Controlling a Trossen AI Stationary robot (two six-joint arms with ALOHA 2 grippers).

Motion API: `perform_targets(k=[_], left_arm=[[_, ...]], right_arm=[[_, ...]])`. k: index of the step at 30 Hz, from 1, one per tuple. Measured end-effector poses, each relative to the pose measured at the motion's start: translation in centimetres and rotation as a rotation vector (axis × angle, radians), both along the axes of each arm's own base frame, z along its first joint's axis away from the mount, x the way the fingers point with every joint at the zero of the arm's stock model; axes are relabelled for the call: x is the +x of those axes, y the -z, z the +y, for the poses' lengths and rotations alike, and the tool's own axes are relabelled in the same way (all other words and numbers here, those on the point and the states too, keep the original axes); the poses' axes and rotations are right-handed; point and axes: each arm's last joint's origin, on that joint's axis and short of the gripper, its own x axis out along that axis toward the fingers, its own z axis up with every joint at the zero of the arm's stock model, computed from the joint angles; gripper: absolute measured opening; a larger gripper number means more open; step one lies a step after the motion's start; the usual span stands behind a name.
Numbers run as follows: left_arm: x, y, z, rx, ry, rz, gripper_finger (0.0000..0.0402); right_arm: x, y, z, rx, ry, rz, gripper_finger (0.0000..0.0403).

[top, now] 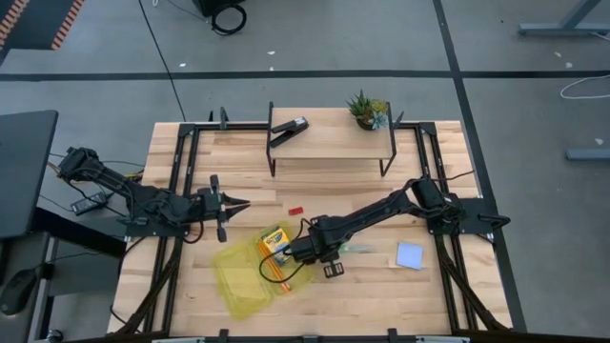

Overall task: Pack school essentials
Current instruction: Put the green scissors into the supply box

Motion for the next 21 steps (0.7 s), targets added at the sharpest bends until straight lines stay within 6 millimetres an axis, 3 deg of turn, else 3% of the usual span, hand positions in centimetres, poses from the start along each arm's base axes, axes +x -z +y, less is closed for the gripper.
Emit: perform_targets(k=[8,13,21], left_arm=[[-0.1,0.7,0.0,-0.014,-0.006,0.060,0.0037],[-0.3,0.5,0.1,-0.024,-0.010,0.040,0.0020],[-0.5,0.4,0.2,-0.100,-0.028,0.015,0.0009]], right_arm=[[1.6,-4.4,0.4,0.026,0.086,-0.117,0.0108],[3.1,-7.5,-0.4,0.058,0.225,-0.253,0.0107],[5.8,-9.2,-1.6,0.255,0.497,-0.480,0.0110]])
